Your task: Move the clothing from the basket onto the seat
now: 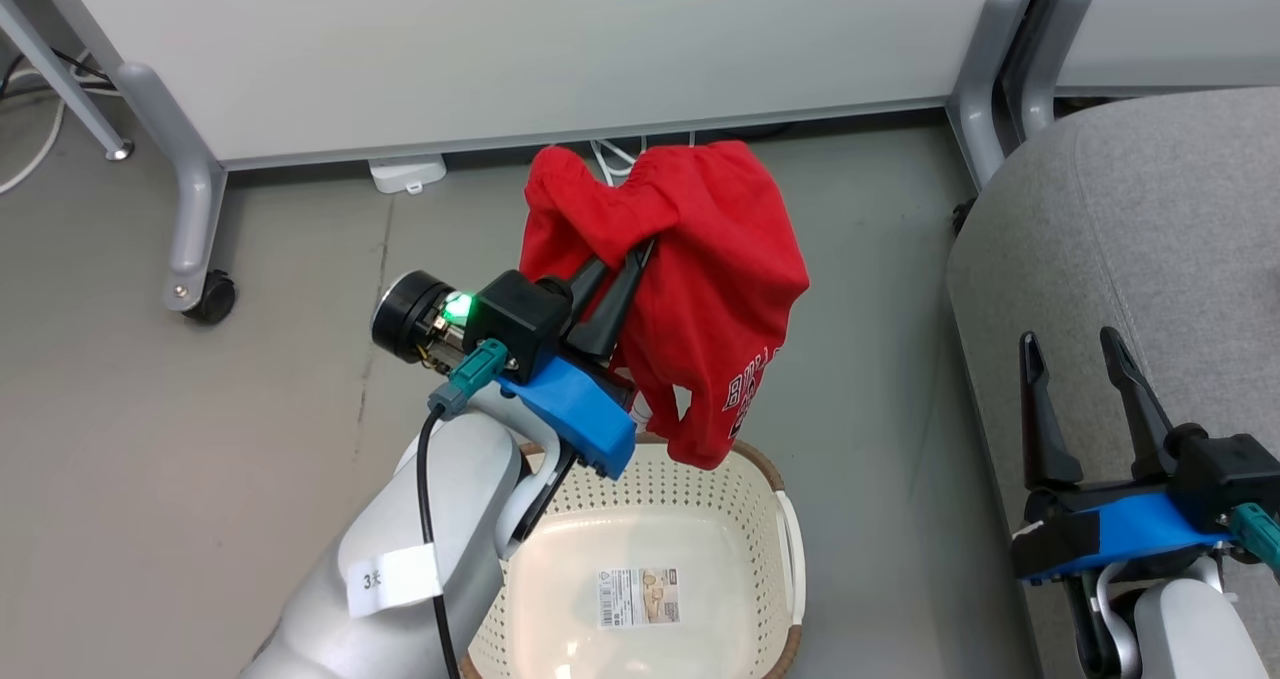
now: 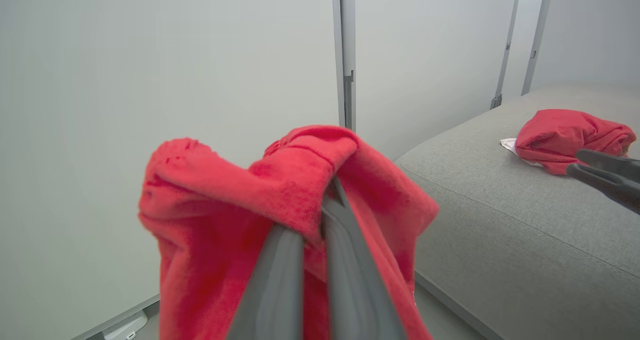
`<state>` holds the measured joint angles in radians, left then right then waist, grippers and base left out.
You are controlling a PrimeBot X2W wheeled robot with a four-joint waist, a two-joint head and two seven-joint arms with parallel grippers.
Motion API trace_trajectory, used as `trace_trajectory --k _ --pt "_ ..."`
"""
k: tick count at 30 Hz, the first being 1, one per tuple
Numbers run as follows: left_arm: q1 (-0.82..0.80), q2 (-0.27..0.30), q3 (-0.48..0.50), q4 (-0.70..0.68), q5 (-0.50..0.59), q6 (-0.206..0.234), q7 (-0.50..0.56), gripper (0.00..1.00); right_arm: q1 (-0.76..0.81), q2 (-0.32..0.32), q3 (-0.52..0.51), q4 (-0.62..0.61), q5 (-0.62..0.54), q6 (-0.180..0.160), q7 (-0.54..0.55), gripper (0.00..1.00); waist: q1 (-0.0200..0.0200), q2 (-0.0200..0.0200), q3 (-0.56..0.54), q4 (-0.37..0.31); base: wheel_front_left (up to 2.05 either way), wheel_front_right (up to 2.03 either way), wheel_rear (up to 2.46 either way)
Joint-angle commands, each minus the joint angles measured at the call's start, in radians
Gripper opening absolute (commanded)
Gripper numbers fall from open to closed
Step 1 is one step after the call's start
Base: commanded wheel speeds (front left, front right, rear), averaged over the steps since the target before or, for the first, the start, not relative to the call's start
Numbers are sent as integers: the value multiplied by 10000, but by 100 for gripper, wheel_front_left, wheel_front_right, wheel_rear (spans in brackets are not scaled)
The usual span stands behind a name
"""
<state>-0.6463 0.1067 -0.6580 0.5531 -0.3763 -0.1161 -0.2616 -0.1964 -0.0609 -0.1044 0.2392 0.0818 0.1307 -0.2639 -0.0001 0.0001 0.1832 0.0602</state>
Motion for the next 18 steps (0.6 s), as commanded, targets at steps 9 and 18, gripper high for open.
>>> trace_trajectory --k 9,18 --pt "-238 -16 165 -701 218 17 -50 0 412 75 -66 62 50 1 -7 100 1 -1 -386 156 0 0 0" --pt "-16 96 59 -1174 195 107 10 0 568 101 -96 127 62 1 -7 100 1 -1 -581 256 0 0 0"
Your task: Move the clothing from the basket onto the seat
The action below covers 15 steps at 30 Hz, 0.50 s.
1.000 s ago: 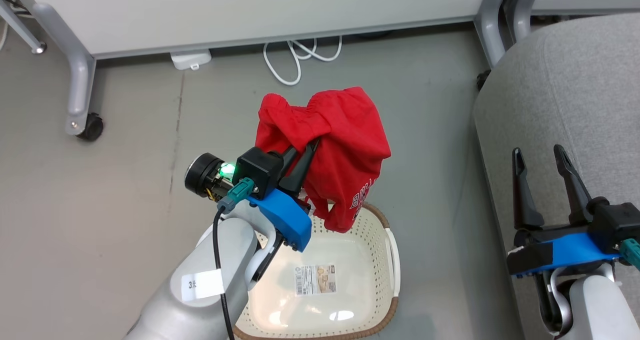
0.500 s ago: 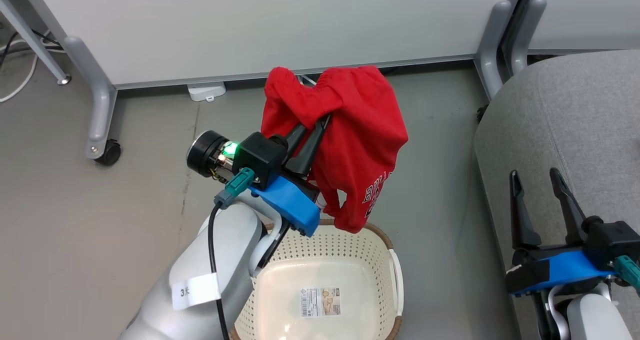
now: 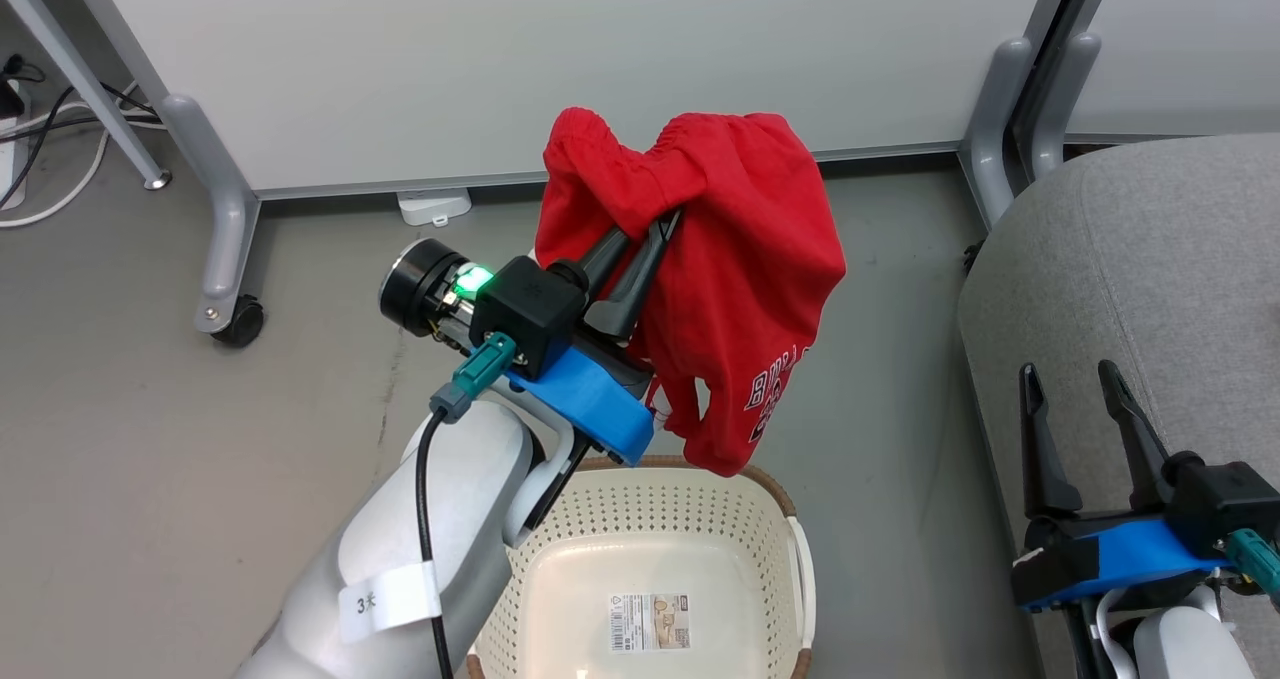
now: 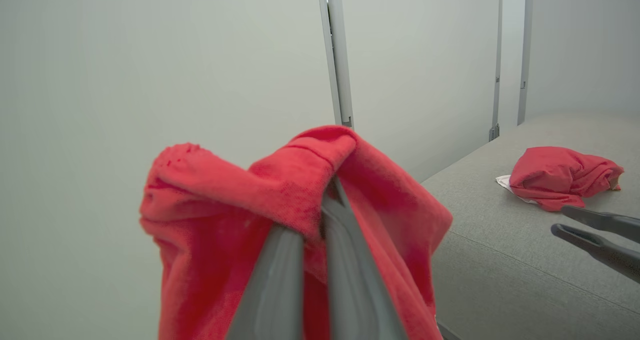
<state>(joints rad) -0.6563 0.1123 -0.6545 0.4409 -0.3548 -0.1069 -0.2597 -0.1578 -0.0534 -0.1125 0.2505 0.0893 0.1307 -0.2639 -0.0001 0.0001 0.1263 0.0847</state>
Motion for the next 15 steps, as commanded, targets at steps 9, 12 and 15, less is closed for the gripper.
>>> trace_trajectory --k 9,12,15 --pt "221 142 -93 -420 -49 152 86 0 50 -46 294 -10 -33 1 -6 100 1 -1 -35 87 0 0 0" --pt "243 153 -155 -492 -53 172 94 0 -117 -211 553 -12 -24 1 -6 100 1 -1 0 106 0 0 0" --pt "255 147 -215 -543 -38 183 109 0 -347 -440 946 -4 33 1 -6 100 1 -1 45 123 0 0 0"
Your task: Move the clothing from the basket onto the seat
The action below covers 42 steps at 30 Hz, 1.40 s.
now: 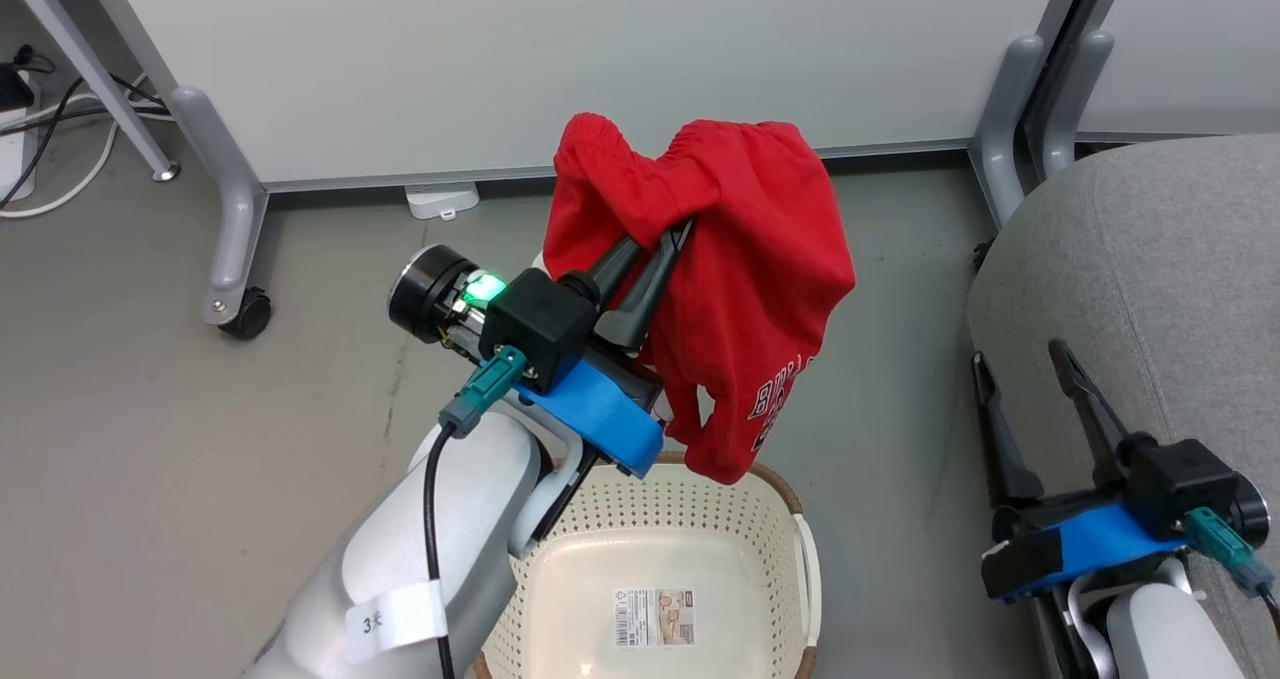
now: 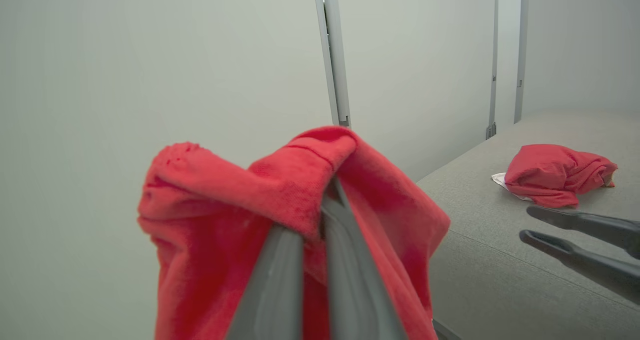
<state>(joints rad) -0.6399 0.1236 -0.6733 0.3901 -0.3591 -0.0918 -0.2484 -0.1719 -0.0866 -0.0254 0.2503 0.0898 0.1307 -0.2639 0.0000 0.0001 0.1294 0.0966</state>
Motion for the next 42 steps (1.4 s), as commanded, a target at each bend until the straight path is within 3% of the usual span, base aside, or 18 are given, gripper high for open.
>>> trace_trajectory --k 1,20,38,40,41,42 --pt "91 28 -44 -45 10 35 -5 0 -260 -184 210 5 55 1 -6 100 0 -1 28 9 0 0 0" --pt "-141 -177 -449 62 -63 -31 -77 0 -2040 -1627 3417 506 557 1 -6 100 0 -1 255 267 0 0 0" --pt "-393 -346 -871 11 -9 -91 -122 0 -3545 -2192 5771 1249 1601 1 -6 100 0 -1 551 579 0 0 0" --pt "-414 -364 -894 16 -18 -92 -130 0 -3629 -2203 5848 1235 1725 1 -6 15 0 -1 576 595 0 0 0" --pt "-420 -364 -897 28 -26 -93 -135 0 -3638 -2207 5881 1224 1771 1 -6 0 0 -1 588 599 0 0 0" --pt "-421 -366 -898 40 -34 -92 -135 0 -3637 -2217 5909 1220 1804 1 -5 0 0 -1 599 601 0 0 0"
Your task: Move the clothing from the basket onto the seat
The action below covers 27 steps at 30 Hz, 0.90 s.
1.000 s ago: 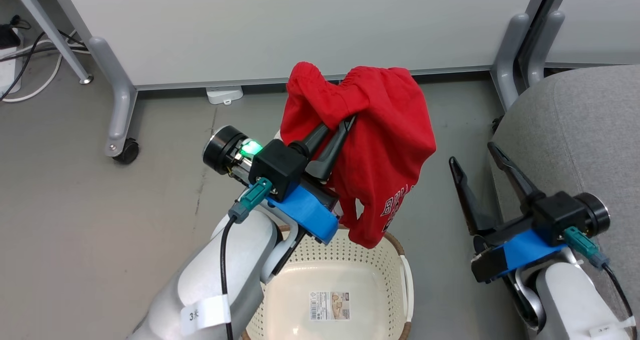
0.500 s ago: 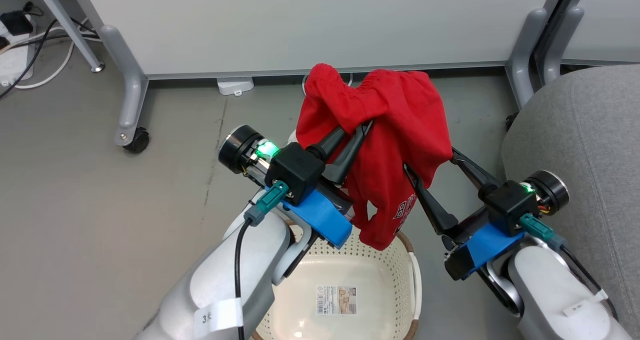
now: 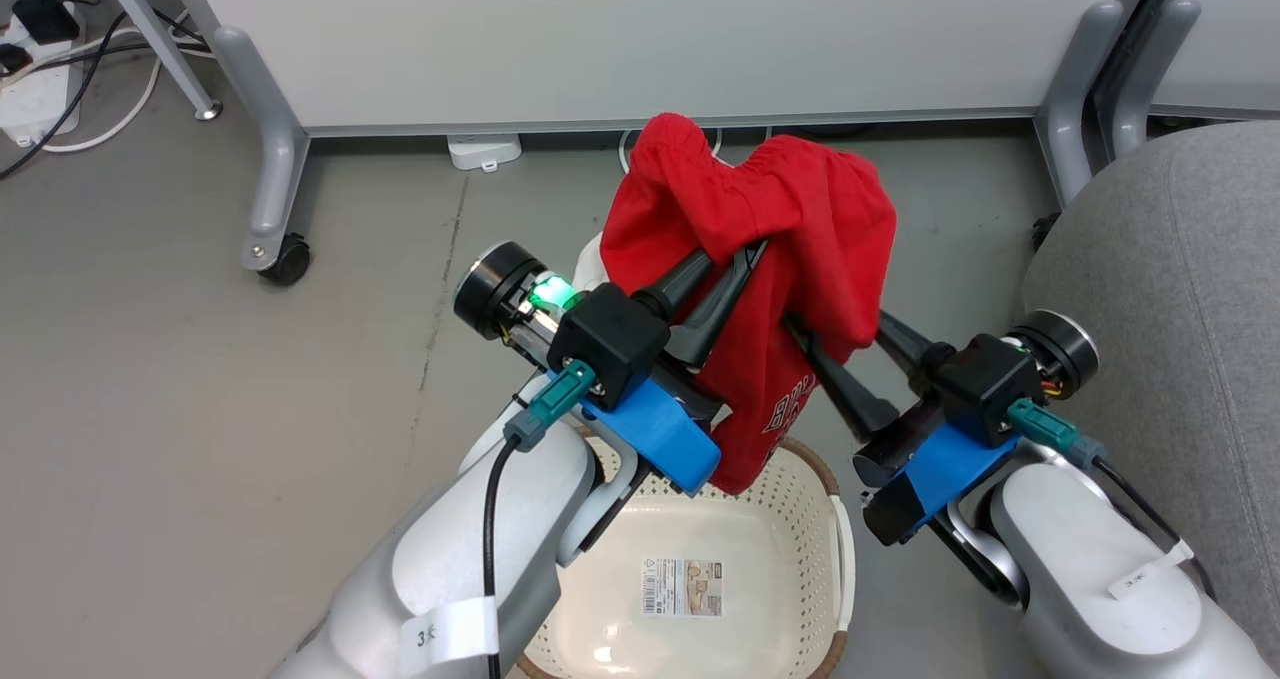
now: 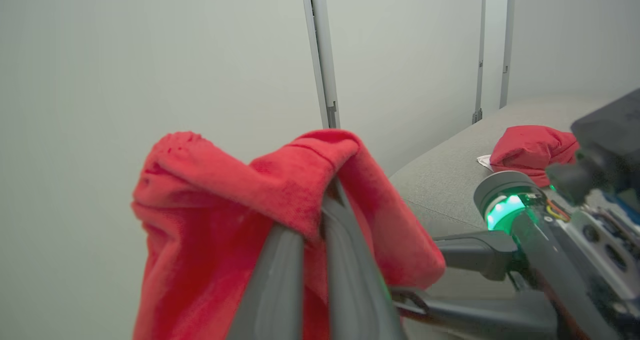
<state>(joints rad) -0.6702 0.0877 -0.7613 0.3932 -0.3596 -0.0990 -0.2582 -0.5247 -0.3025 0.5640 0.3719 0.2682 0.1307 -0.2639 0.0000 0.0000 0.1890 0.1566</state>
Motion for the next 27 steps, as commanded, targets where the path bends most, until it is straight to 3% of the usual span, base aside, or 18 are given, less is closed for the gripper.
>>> trace_trajectory --k 1,26,27 --pt "-119 -9 -15 26 -37 -17 -38 0 -112 -65 37 3 64 1 -6 0 0 0 12 0 0 0 0" --pt "-226 112 -39 192 41 79 -75 0 26 -17 -184 -107 184 1 -6 0 0 0 181 -79 0 0 0" --pt "-233 121 -49 225 44 83 -76 12 35 0 -208 -117 171 1 -6 0 0 0 188 -82 0 0 0"
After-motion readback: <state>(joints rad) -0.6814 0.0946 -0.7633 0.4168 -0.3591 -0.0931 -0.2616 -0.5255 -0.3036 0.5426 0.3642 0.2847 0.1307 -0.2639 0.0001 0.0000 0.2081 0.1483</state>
